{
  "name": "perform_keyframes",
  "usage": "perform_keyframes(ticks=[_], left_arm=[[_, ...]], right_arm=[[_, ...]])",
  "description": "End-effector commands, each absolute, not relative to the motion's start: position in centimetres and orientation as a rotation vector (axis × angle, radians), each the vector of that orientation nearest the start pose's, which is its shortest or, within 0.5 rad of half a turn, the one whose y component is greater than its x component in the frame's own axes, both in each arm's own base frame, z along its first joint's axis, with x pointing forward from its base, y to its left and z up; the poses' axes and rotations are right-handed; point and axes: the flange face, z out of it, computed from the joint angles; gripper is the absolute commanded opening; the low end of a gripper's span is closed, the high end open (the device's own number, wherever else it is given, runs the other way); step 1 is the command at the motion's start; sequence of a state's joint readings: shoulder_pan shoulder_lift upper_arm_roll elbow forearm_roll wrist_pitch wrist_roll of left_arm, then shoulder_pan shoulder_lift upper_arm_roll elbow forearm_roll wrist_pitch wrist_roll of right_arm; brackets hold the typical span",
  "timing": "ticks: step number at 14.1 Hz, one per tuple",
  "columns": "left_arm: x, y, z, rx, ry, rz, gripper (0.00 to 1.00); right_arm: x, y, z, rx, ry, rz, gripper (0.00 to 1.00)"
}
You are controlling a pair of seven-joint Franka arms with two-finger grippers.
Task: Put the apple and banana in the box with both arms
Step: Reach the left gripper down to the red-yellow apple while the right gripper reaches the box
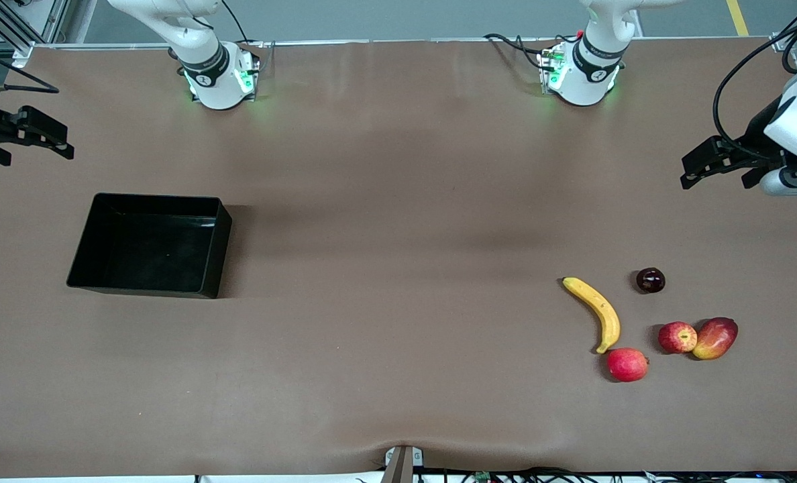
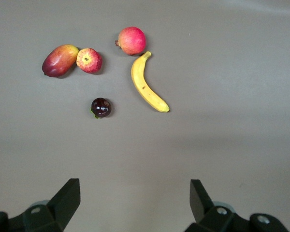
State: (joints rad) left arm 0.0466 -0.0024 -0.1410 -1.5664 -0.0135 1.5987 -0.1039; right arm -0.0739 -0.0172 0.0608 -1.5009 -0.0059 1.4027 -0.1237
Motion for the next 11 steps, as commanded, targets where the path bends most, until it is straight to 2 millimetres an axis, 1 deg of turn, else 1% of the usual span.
perform_keyframes(ticks=[1, 4, 5, 6, 7, 8, 9, 10, 11], left_arm=[[55.1, -5.2, 63.3, -3.149, -0.029, -0.016, 1.0], [55.2, -5.0, 63.4, -3.141, -0.034, -0.017, 1.0], [55.6, -4.8, 62.7, -3.127, -0.039, 0.0, 1.0], [56.3, -4.5, 61.6, -3.113, -0.043, 0.021, 1.0], [57.6, -4.0, 60.2, -3.102, -0.048, 0.029, 1.0], [59.3, -3.3, 58.6, -3.086, -0.057, 0.019, 1.0], [60.6, -2.0, 56.9, -3.057, -0.07, 0.01, 1.0], [62.2, -0.8, 54.7, -3.032, -0.082, -0.002, 1.0], [63.7, 0.0, 52.2, -3.031, -0.088, -0.004, 1.0]], right_arm=[[52.5, -0.4, 65.6, -3.14, -0.153, 0.114, 1.0], [52.6, -0.5, 66.0, -3.147, -0.152, 0.105, 1.0], [52.6, -0.7, 66.2, -3.149, -0.147, 0.101, 1.0], [52.9, -1.0, 65.9, -3.147, -0.14, 0.11, 1.0], [52.8, -1.4, 66.0, -3.142, -0.14, 0.11, 1.0], [52.9, -1.7, 66.0, -3.141, -0.133, 0.107, 1.0], [52.9, -1.8, 65.9, -3.141, -0.131, 0.109, 1.0], [52.9, -1.8, 65.9, -3.141, -0.131, 0.109, 1.0], [53.0, -1.8, 65.8, -3.141, -0.131, 0.109, 1.0]])
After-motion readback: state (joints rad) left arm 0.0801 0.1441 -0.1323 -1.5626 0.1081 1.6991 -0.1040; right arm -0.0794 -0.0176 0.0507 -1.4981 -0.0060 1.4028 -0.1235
